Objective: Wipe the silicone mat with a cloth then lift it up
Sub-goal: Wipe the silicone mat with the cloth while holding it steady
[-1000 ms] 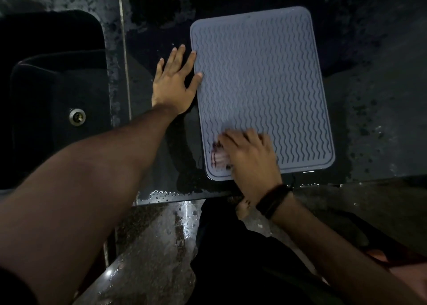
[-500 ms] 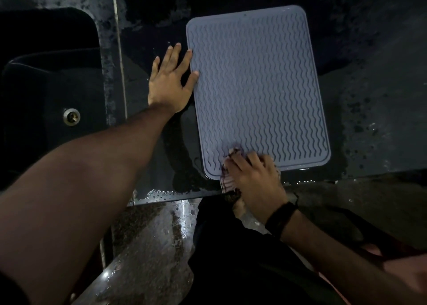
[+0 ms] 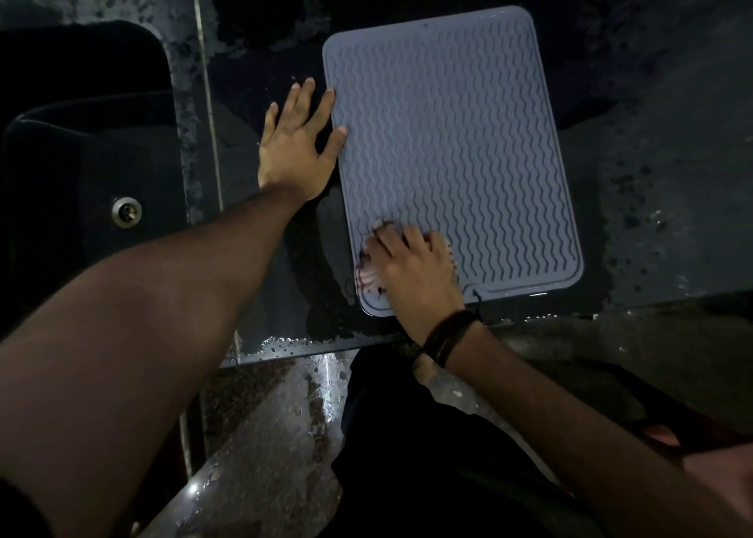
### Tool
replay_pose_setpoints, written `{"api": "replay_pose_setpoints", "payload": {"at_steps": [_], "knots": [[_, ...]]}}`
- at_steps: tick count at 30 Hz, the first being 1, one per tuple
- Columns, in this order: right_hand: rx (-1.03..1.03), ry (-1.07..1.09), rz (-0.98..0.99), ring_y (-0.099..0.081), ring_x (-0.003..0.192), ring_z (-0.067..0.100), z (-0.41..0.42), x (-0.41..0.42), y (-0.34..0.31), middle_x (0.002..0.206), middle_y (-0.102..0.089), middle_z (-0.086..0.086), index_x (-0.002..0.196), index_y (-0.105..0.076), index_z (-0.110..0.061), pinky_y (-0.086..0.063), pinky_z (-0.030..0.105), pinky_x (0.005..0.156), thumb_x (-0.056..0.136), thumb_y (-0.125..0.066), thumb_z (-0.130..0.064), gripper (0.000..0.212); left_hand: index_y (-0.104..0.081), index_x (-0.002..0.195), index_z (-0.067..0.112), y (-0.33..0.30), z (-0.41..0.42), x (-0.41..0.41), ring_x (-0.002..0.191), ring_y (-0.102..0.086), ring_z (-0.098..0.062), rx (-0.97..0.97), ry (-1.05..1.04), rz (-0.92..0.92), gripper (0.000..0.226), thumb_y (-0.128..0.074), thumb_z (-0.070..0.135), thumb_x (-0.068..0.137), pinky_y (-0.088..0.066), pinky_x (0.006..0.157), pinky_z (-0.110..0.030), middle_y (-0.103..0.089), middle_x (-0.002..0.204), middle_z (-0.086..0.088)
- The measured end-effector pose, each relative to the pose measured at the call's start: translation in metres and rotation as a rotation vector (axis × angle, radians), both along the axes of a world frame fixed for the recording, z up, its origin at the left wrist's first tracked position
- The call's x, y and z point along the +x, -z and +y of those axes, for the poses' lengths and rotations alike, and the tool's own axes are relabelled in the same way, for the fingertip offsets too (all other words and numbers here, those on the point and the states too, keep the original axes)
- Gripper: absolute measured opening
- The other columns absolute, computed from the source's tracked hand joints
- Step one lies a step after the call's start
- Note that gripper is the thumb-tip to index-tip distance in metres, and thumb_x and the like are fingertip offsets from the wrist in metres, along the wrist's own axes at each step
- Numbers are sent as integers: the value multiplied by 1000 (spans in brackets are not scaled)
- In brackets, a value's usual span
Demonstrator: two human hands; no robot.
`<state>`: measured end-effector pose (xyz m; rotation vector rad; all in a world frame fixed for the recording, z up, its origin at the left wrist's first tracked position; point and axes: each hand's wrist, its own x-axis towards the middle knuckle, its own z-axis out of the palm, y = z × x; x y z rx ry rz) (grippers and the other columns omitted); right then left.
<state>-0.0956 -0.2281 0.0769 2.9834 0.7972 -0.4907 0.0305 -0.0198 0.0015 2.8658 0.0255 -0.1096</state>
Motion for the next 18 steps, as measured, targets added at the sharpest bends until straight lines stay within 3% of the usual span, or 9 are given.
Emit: {"api": "replay_pose_setpoints", "payload": {"at_steps": [8,12,18], "knots": [[48,-31,145,-46,115,24,-38,-30,-24,132,-53,-3,122,-56,-25,-36,42,92,76,-43,-11,50,-21,163,30,-1,0,0,158,-4,-17,-7,1,10,62,-25,57,108,-1,128,-44,-10,172,-1],[221,106,-51,-50,110,26,-18,20,-34,124,-60,1,121,-60,-21,-39,44,88,71,-52,-14,52,-20,164,30,-1,1,0,158,-3,-17,-1,-2,21,63,-24,58,107,-1,128,-44,-9,172,-1],[-15,43,1,-37,127,31,19,71,-6,138,-47,7,134,-49,-17,-32,48,101,83,-62,-18,53,-21,163,31,1,0,2,158,-5,-17,13,-4,6,63,-24,58,107,-2,128,-43,-10,172,-1]]}}
